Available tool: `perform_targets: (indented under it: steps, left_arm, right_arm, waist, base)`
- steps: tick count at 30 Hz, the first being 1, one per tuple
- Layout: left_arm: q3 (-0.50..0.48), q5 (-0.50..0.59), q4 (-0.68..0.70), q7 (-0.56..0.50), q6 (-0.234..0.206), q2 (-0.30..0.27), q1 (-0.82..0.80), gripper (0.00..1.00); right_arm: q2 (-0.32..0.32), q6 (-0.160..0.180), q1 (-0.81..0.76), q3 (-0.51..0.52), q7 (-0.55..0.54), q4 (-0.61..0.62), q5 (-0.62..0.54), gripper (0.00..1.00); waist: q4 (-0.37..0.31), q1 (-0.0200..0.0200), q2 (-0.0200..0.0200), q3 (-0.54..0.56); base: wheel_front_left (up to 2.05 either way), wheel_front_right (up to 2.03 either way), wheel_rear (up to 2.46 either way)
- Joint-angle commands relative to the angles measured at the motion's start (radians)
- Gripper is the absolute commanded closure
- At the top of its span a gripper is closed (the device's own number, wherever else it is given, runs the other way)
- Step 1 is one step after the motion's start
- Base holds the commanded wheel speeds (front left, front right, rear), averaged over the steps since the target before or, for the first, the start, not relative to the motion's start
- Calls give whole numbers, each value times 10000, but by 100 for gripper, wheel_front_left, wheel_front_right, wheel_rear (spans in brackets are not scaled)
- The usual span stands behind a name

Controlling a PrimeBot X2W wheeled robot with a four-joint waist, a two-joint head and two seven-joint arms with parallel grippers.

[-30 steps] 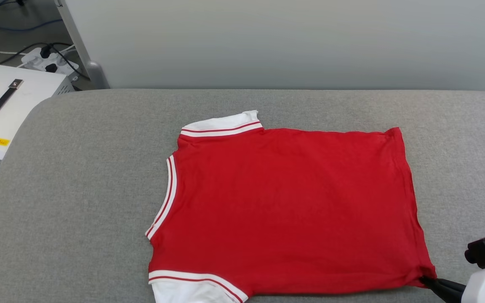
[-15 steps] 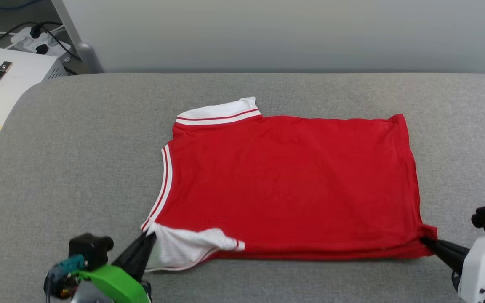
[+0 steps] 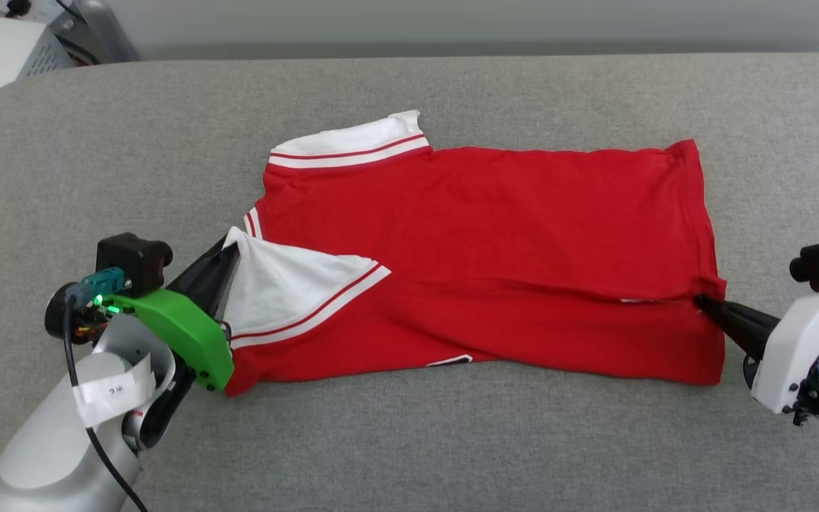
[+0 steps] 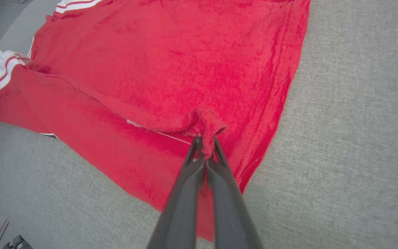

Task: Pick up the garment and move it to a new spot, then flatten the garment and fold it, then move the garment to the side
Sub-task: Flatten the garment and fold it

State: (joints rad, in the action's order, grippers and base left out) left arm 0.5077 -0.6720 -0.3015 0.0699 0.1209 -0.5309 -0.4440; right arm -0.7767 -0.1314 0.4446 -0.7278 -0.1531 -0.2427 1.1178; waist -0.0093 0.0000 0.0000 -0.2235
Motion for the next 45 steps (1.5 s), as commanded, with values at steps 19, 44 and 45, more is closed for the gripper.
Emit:
perform_targets:
  steps: [19, 44, 45]
  left_arm:
    - [3519, -1699, -3467, 1213, 96, 150, -2305, 100]
    - [4435, -2788, -2169, -1098, 30, -1259, -3546, 0]
    - [4555, -2910, -2005, -1697, 33, -1339, -3597, 0]
  right_arm:
    - [1463, 7, 2158, -842, 223, -2690, -1072, 100]
    - [250, 7, 83, 156, 1682, -1120, -602, 0]
    - [263, 7, -3, 235, 1647, -1095, -649, 0]
  waist:
    - [-125, 0, 0, -1133]
    - [497, 0, 0, 640]
    - [501, 0, 0, 665]
  base:
    - [0, 0, 0]
    - [0, 0, 0]
    - [0, 0, 0]
